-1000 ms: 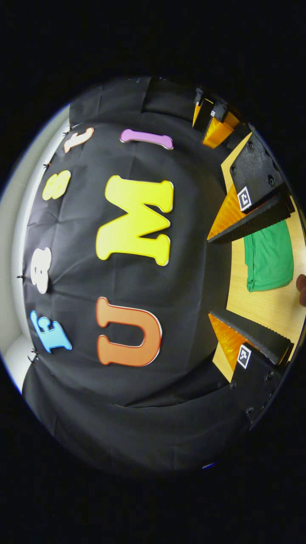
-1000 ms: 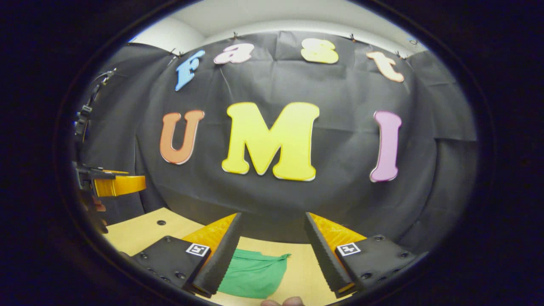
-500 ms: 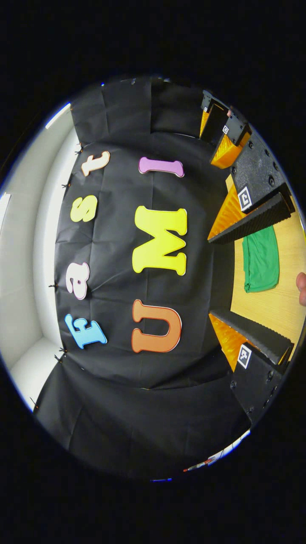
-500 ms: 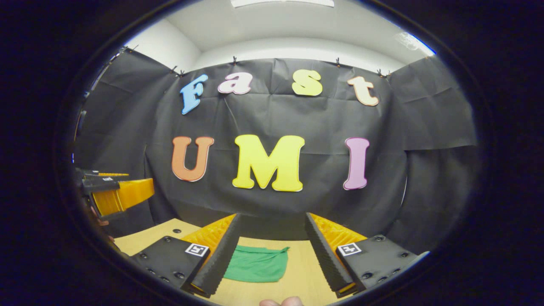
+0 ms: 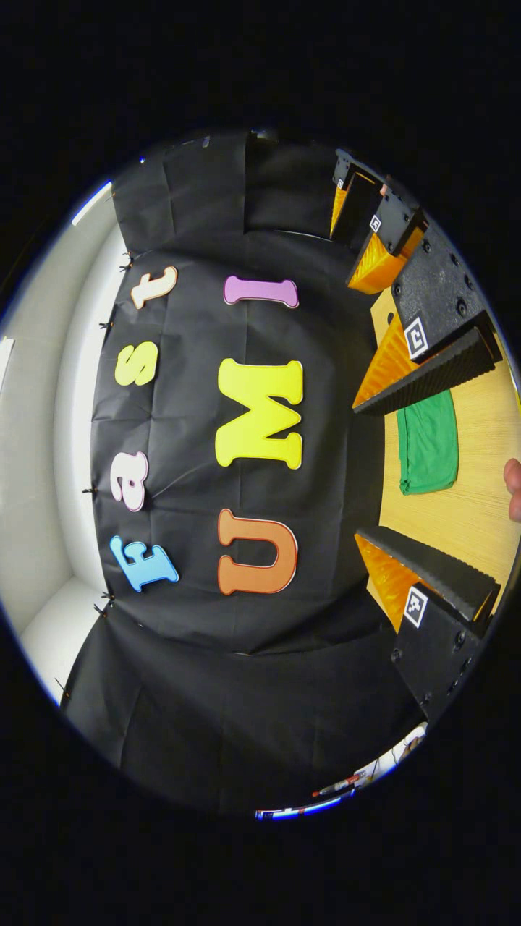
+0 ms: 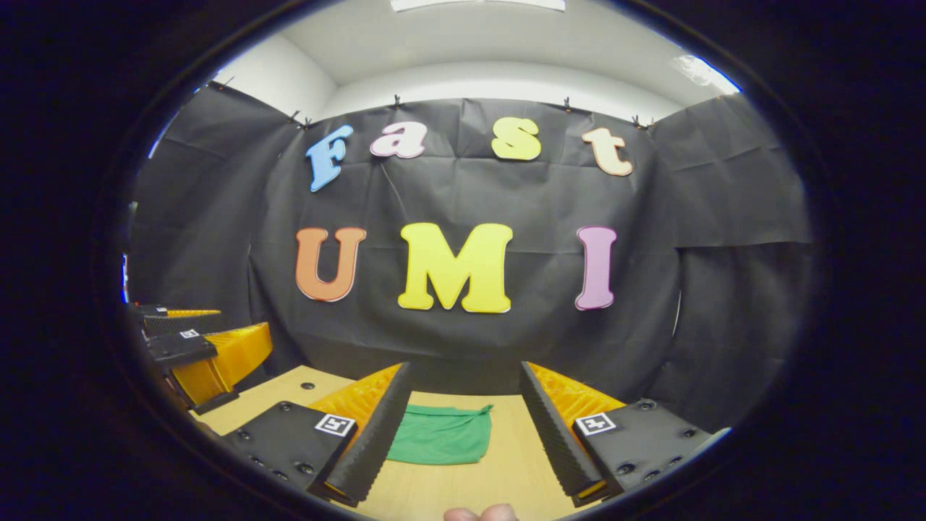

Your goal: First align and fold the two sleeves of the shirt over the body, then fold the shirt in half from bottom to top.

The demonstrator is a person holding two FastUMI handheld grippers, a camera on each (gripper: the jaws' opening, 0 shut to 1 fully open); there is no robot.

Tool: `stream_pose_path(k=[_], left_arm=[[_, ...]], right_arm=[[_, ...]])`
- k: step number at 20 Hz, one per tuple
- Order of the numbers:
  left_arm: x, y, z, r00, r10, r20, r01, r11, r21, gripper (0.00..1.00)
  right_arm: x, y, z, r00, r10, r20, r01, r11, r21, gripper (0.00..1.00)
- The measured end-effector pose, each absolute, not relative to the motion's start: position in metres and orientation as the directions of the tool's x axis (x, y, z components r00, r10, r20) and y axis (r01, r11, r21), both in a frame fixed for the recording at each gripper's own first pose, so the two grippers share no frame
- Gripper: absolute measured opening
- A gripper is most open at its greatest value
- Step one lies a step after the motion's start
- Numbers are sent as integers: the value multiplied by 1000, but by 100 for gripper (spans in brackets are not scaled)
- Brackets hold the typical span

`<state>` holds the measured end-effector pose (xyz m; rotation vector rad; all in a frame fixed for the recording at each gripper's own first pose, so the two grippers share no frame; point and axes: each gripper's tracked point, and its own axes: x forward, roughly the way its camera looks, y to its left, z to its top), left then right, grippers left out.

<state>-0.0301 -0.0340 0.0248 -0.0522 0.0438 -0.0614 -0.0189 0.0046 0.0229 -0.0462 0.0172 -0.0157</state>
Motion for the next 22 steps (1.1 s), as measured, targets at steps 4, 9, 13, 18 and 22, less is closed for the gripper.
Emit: stream_pose_path(k=[4, 9, 13, 18, 22], left_arm=[[-30, -37, 28, 997, -68, -30, 67, 997, -32, 98], [-27, -39, 31, 997, -69, -19, 69, 998, -12, 98], [-24, -33, 28, 998, -59, -27, 59, 998, -14, 98], [-14, -20, 30, 1000, -27, -13, 27, 1000, -12, 98], [-7, -14, 34, 1000, -10, -1, 10, 1000, -13, 98]], right_arm=[[-12, 9, 27, 1000, -9, -6, 9, 999, -38, 92], [-7, 24, 24, 1000, 26, -7, -27, 999, -39, 94], [1, 39, 25, 998, 55, -5, -56, 997, -44, 94], [9, 51, 31, 997, 80, 19, -79, 995, -54, 92], [16, 52, 33, 996, 84, 38, -81, 995, -59, 92]])
